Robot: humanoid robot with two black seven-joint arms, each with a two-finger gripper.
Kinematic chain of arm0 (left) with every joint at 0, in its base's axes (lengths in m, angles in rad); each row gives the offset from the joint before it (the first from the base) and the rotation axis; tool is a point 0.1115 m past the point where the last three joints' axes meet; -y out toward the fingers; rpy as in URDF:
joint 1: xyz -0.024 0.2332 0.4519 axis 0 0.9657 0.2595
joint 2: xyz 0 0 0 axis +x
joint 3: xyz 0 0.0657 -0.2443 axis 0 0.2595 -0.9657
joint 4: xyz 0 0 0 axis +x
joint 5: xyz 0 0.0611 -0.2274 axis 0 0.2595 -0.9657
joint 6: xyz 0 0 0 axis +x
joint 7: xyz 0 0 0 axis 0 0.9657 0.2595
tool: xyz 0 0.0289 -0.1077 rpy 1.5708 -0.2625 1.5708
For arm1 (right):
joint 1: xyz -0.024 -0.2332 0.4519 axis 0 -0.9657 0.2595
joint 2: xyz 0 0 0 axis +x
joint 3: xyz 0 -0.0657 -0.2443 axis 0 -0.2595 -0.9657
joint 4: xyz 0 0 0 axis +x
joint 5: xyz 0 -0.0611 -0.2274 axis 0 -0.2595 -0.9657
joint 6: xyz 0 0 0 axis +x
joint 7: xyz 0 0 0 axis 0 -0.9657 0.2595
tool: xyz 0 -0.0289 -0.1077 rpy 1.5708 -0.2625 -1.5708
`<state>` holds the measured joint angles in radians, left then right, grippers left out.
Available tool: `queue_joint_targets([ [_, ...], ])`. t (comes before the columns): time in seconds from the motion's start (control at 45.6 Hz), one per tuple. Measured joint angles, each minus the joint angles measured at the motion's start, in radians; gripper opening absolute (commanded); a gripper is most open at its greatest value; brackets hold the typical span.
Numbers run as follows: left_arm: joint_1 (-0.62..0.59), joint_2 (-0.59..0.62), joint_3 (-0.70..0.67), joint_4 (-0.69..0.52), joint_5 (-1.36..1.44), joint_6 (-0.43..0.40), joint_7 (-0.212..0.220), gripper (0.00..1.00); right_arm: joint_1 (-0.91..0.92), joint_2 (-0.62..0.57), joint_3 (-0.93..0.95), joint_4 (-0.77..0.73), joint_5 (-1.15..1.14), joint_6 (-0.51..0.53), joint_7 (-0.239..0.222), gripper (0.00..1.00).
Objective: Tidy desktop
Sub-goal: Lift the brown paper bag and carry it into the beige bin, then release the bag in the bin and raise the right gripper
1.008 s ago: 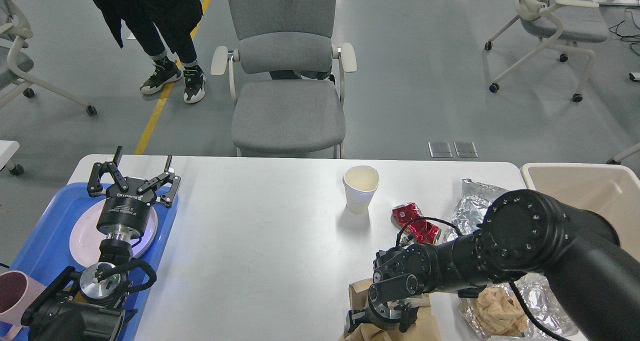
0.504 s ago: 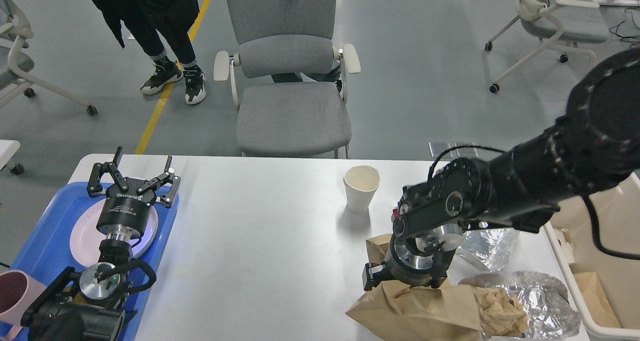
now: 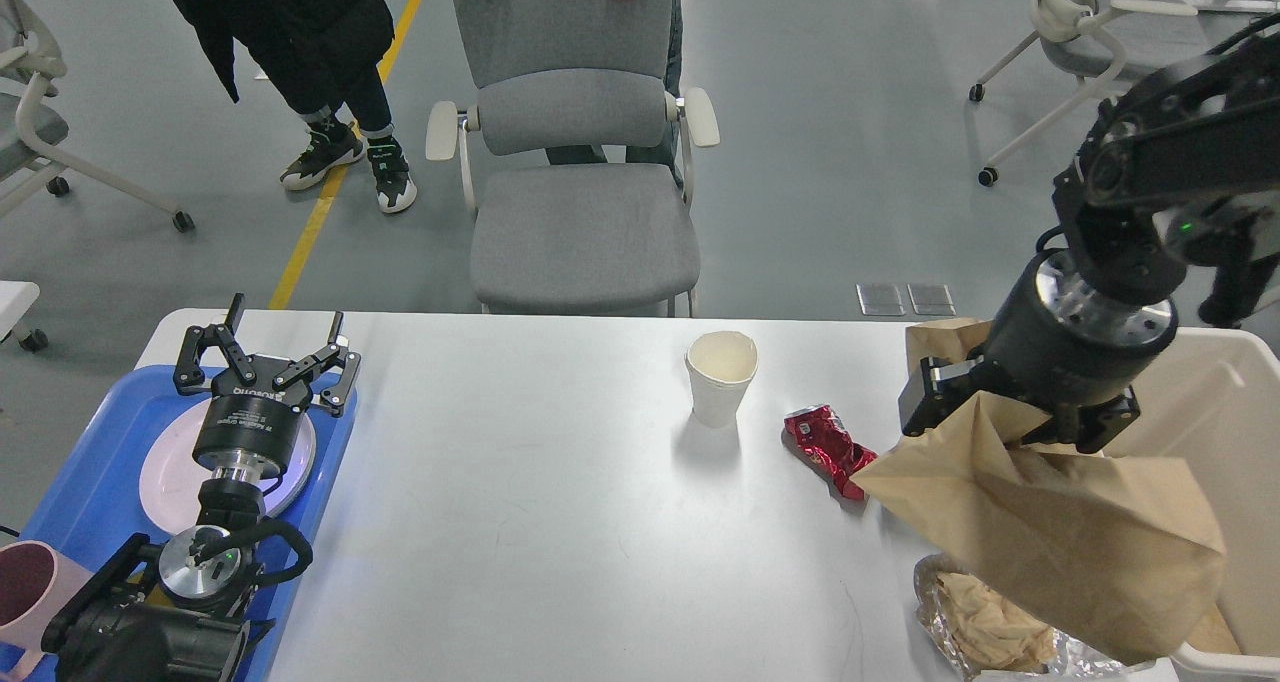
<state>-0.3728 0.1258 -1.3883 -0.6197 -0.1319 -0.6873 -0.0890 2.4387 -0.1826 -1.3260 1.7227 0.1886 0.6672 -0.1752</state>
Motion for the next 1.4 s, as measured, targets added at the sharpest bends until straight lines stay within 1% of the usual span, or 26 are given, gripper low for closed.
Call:
queue_joint_targets([
  [0.088, 0.0, 0.0, 0.0, 0.0, 0.0, 0.0, 0.0, 0.96, 0.006, -0.004, -0.032, 0.0, -0.004, 0.007, 0.01, 0.0],
  [0.197, 0.0, 0.0, 0.0, 0.0, 0.0, 0.0, 0.0, 0.96, 0.0, -0.023, -0.046, -0.001, -0.006, 0.001, 0.013, 0.0],
  [0.373, 0.0, 0.0, 0.0, 0.001, 0.0, 0.0, 0.0, 0.96, -0.034, -0.111, -0.115, -0.047, -0.027, -0.044, 0.011, 0.0],
  [0.482, 0.0, 0.0, 0.0, 0.002, 0.0, 0.0, 0.0, 0.96, -0.087, -0.183, -0.181, -0.129, -0.061, -0.067, 0.01, 0.0],
  [0.614, 0.0, 0.0, 0.0, 0.002, 0.0, 0.0, 0.0, 0.96, -0.23, -0.291, -0.232, -0.305, -0.121, -0.072, 0.009, 0.0],
  [0.767, 0.0, 0.0, 0.0, 0.002, 0.0, 0.0, 0.0, 0.96, -0.464, -0.395, -0.212, -0.559, -0.151, -0.079, 0.008, 0.0],
  [0.855, 0.0, 0.0, 0.0, 0.002, 0.0, 0.0, 0.0, 0.96, -0.628, -0.444, -0.151, -0.726, -0.152, -0.098, 0.008, 0.0],
  [0.942, 0.0, 0.0, 0.0, 0.002, 0.0, 0.0, 0.0, 0.96, -0.804, -0.49, -0.039, -0.877, -0.156, -0.134, 0.008, 0.0],
  [1.03, 0.0, 0.0, 0.001, 0.002, 0.0, 0.0, 0.0, 0.96, -0.961, -0.509, 0.064, -1.013, -0.158, -0.173, 0.008, 0.0],
  [1.118, 0.0, 0.0, 0.001, 0.002, 0.0, 0.0, 0.0, 0.96, -1.127, -0.497, 0.15, -1.167, -0.158, -0.22, 0.009, 0.0],
  [1.205, 0.0, 0.0, 0.001, 0.002, 0.0, 0.0, 0.0, 0.96, -1.289, -0.439, 0.233, -1.302, -0.159, -0.29, 0.011, 0.0],
  [1.293, 0.0, 0.0, 0.001, 0.002, 0.0, 0.0, 0.0, 0.96, -1.452, -0.366, 0.303, -1.432, -0.169, -0.401, 0.013, 0.0],
  [1.402, 0.0, 0.0, 0.001, 0.002, 0.0, 0.0, 0.0, 0.96, -1.587, -0.275, 0.33, -1.555, -0.198, -0.519, 0.017, 0.0],
])
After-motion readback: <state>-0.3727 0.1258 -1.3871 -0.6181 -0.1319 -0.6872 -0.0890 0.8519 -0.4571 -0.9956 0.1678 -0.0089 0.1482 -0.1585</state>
